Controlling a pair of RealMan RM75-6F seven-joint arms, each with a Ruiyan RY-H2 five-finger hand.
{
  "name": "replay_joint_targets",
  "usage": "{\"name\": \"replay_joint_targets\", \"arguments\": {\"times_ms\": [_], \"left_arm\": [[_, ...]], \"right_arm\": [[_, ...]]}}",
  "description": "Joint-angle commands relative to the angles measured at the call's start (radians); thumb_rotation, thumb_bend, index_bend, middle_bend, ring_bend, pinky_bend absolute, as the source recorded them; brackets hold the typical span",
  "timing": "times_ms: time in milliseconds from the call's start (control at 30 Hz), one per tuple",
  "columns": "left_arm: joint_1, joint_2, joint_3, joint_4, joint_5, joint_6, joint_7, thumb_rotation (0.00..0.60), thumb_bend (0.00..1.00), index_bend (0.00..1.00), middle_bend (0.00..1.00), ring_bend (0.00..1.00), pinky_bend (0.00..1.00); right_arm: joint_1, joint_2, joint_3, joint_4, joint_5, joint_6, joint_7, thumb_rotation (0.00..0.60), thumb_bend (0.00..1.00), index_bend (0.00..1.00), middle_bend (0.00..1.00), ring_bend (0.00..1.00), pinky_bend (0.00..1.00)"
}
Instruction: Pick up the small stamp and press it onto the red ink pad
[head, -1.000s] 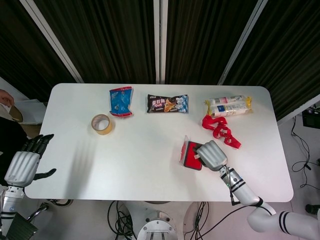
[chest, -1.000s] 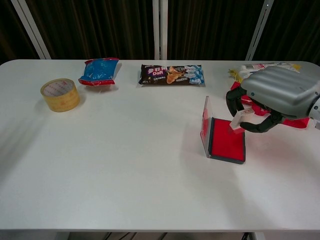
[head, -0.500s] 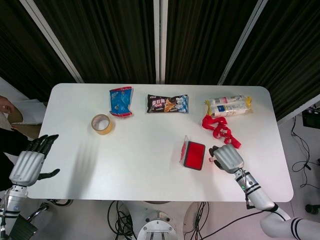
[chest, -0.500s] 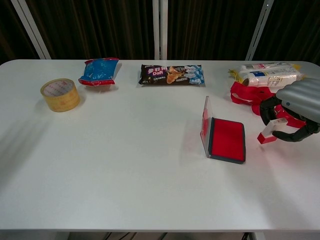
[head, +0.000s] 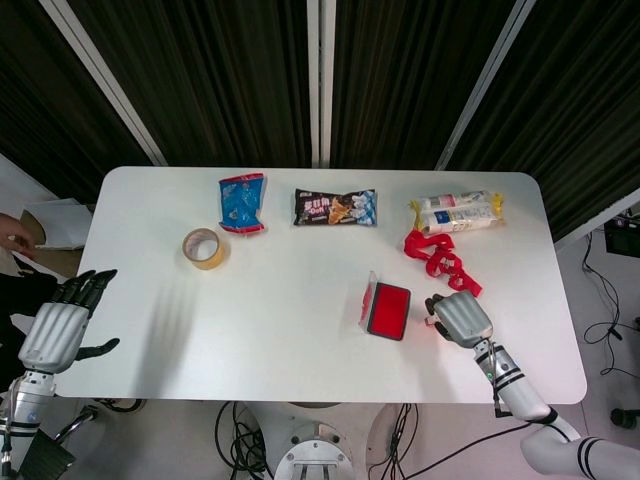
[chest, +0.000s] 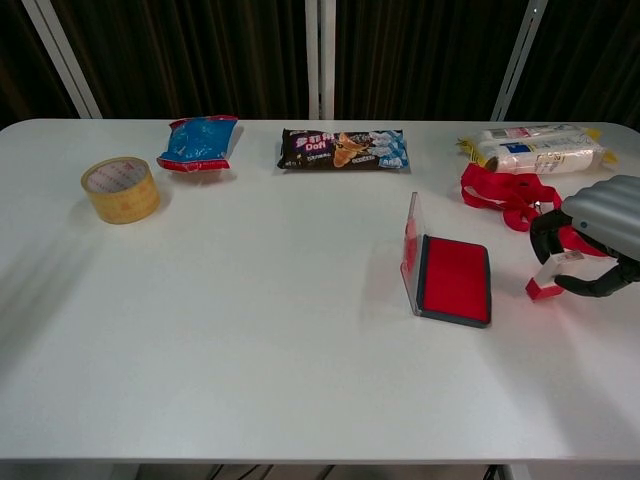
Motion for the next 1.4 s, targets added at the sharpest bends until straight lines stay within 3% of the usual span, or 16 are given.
{"name": "replay_joint_targets", "arguments": {"times_ms": [33, 633, 1200, 1400], "left_arm": [[0.0, 0.0, 0.0, 0.001, -0.001, -0.001, -0.001, 0.598, 0.0, 0.05, 0.11, 0.1, 0.16], [0.002, -0.001, 0.002, 0.013, -0.002, 0.002, -0.013, 0.598, 0.0, 0.05, 0.11, 0.1, 0.16], [0.0, 0.0, 0.003, 0.012, 0.0, -0.001, -0.016, 0.596, 0.0, 0.05, 0.11, 0.1, 0.16], [0.005, 0.009, 0.004, 0.009, 0.004, 0.01, -0.02, 0.598, 0.01, 0.05, 0.11, 0.1, 0.16]], "right_arm": [[0.001, -0.005, 0.0, 0.007, -0.002, -0.003, 0.002, 0.6, 0.34, 0.58, 0.52, 0.79, 0.93], [0.006, -0.011, 0.002, 0.012, 0.008, -0.04, -0.011, 0.6, 0.32, 0.51, 0.46, 0.79, 0.93], [0.007, 0.02, -0.004, -0.022, 0.008, -0.055, -0.02, 0.6, 0.3, 0.3, 0.33, 0.79, 0.93], [-0.027, 0.118, -0.021, -0.128, -0.016, 0.011, -0.043, 0.6, 0.27, 0.14, 0.26, 0.79, 0.93]]}}
